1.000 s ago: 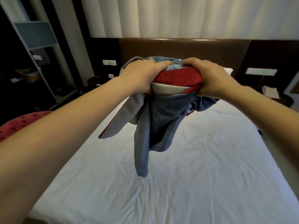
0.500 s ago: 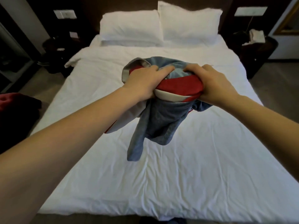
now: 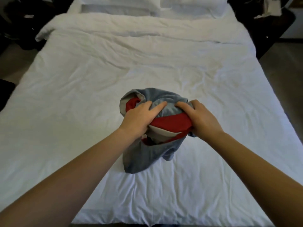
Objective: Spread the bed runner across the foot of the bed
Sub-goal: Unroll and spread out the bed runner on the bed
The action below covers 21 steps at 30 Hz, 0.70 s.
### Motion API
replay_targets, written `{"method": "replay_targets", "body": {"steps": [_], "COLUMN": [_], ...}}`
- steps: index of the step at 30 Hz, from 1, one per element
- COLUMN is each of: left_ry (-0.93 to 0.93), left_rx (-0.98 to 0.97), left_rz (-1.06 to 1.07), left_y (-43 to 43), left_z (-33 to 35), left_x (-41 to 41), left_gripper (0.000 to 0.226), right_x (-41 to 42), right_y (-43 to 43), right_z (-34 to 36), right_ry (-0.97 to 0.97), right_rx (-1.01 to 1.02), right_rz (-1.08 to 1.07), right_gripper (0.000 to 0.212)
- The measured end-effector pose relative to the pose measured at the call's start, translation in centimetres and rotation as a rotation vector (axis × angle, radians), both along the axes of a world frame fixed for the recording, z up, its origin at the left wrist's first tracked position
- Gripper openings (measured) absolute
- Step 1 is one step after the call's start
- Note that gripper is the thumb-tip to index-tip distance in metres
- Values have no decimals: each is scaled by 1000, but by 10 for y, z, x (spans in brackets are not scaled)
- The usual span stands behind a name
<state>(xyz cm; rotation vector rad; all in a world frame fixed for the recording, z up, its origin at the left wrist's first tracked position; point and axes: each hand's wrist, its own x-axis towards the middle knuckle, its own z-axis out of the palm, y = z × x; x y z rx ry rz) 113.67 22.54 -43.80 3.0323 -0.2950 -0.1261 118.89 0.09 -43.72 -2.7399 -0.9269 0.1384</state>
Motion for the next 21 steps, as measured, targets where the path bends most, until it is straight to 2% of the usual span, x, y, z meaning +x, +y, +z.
{"method": "replay_targets", "body": {"steps": [6,11,15,17,21], "left_ry": [46,82,164,213,203], "left_rx": [-53,-67,-68,-77,-91], "left_rz": [-8,-15,10,4,9], "left_y": [-19,-35,-43,-47,-58], "left_z": [-67,-112,-146,-160,-184], "left_x": [10,17,25,28,34], "left_gripper": [76,73,69,70,78], "right_x": [11,20,31,34,40], "right_y": [-18,-33,-45,-52,-60], "right_z": [-62,-105,-143,-159,-179], "right_ry": [92,153,184,218,232], "right_rx": [-62,-88,-227,-264,-214], "right_rz": [-10,-36,17,-3,-65], "right_gripper": [96,86,91,92,91]}}
